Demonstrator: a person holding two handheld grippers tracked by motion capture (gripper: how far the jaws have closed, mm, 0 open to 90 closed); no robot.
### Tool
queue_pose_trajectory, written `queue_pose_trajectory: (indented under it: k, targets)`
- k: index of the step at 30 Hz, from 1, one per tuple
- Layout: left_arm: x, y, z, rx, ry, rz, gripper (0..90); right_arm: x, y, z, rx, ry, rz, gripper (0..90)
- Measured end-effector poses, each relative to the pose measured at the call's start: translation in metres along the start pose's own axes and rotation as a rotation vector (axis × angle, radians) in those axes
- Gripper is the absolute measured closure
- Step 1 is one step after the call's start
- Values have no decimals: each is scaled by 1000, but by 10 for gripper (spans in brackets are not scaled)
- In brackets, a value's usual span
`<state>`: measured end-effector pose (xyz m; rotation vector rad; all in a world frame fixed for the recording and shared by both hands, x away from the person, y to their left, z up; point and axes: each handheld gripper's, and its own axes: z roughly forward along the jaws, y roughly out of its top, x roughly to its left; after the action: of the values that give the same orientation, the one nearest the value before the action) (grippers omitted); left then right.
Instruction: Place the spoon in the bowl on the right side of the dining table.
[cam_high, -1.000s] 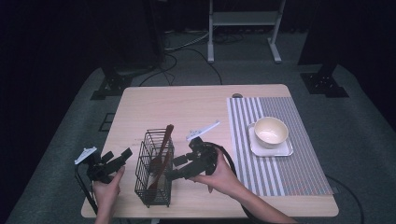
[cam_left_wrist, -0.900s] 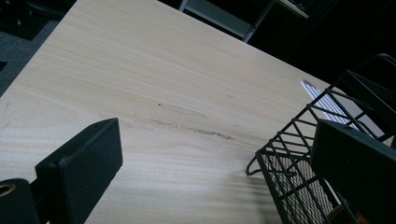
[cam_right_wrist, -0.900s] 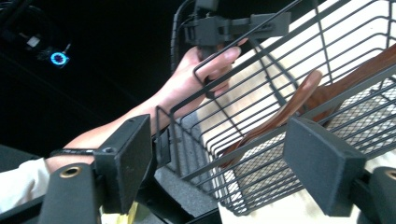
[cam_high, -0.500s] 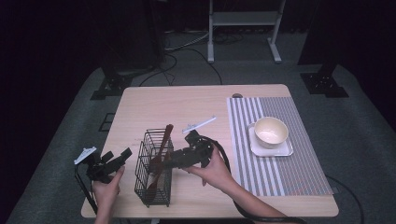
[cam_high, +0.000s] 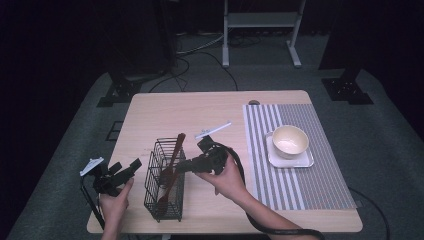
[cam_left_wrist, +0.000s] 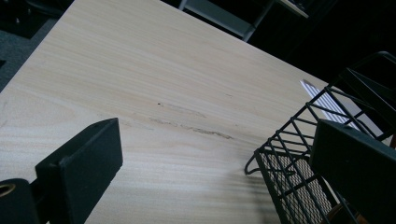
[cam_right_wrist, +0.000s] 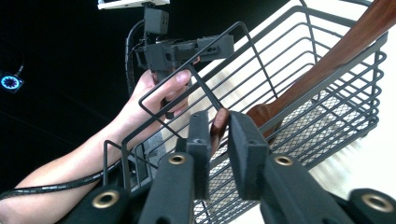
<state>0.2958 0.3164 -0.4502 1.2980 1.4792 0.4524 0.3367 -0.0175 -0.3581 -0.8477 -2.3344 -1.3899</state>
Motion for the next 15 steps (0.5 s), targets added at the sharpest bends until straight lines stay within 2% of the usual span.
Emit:
queue_pose_trajectory:
  k: [2,15]
  targets:
    - [0,0,0,1,0,0,16,0,0,-1,-6,0,-2,829]
    - [1,0,0,0,4,-9,16,4,7,-11,-32,-2,2,837]
